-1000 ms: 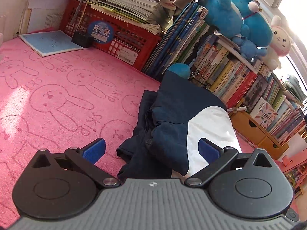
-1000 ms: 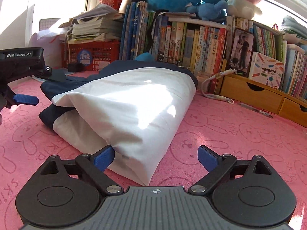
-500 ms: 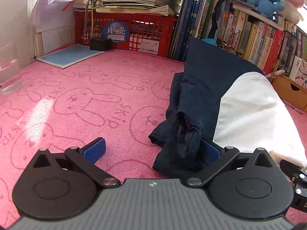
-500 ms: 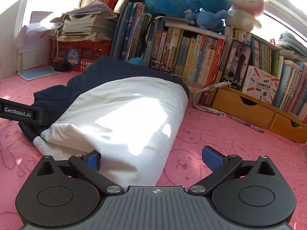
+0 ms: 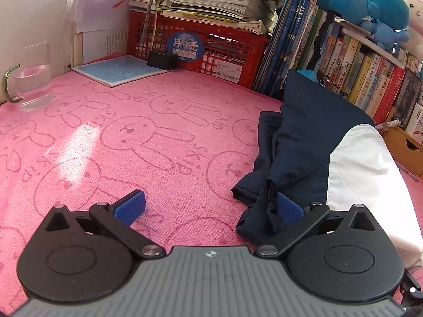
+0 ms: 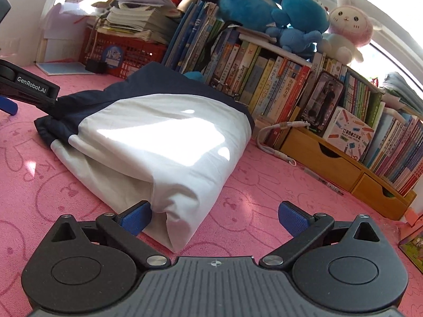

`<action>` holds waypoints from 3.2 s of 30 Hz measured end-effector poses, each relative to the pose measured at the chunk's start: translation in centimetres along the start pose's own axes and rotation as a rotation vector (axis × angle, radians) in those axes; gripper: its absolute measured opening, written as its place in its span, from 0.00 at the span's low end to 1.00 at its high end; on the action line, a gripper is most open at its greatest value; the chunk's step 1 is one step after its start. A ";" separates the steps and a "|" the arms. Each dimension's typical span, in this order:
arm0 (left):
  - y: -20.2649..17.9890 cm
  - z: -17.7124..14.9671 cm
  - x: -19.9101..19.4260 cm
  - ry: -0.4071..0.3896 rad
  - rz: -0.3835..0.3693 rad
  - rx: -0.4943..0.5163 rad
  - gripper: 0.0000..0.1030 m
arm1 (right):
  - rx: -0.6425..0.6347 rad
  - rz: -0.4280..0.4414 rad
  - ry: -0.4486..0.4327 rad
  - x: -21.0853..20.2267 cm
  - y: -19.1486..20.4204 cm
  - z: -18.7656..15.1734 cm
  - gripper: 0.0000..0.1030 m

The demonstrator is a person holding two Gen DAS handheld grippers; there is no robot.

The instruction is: Fold clothes

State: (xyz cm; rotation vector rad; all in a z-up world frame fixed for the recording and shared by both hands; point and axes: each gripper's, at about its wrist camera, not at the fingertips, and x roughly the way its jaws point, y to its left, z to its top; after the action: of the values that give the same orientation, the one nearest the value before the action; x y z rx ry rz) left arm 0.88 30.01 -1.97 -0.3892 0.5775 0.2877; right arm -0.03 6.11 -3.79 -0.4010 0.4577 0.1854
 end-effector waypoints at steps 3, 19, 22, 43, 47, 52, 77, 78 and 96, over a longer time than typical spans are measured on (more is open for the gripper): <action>0.0 -0.1 -2.2 -0.079 -0.068 -0.003 1.00 | 0.061 0.017 0.015 0.2 -1.0 -0.1 1.00; -4.7 -1.6 0.6 -0.067 0.170 0.479 1.00 | 0.049 0.010 0.016 0.3 -0.8 -0.2 1.00; -0.1 1.1 1.4 0.007 0.165 0.219 1.00 | 0.064 0.010 0.022 0.4 -1.1 -0.2 1.00; -1.5 0.9 1.9 0.177 -0.501 -0.132 0.75 | 0.060 0.000 0.045 0.7 -1.0 -0.3 1.00; -0.9 1.1 2.7 0.201 -0.500 -0.237 0.21 | 0.076 -0.003 0.054 0.8 -1.2 -0.3 1.00; 0.7 2.3 1.2 0.135 -0.530 -0.314 0.07 | 0.098 -0.007 0.059 0.8 -1.6 -0.4 1.00; 2.4 2.1 1.5 0.179 -0.367 -0.233 0.12 | 0.030 0.120 0.043 1.8 -0.3 0.8 0.79; 2.6 2.2 1.6 0.183 -0.368 -0.242 0.12 | 0.039 0.122 0.054 2.1 -0.4 0.8 0.80; -2.5 -3.2 -4.0 0.242 -0.514 -0.075 0.14 | -0.021 -0.164 -0.070 -6.7 -6.2 -2.5 0.14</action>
State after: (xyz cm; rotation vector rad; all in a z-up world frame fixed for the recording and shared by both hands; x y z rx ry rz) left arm -2.87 25.82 -1.42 -0.6341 0.6822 -0.2357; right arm -5.33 -1.11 -0.67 -0.4494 0.3526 0.0450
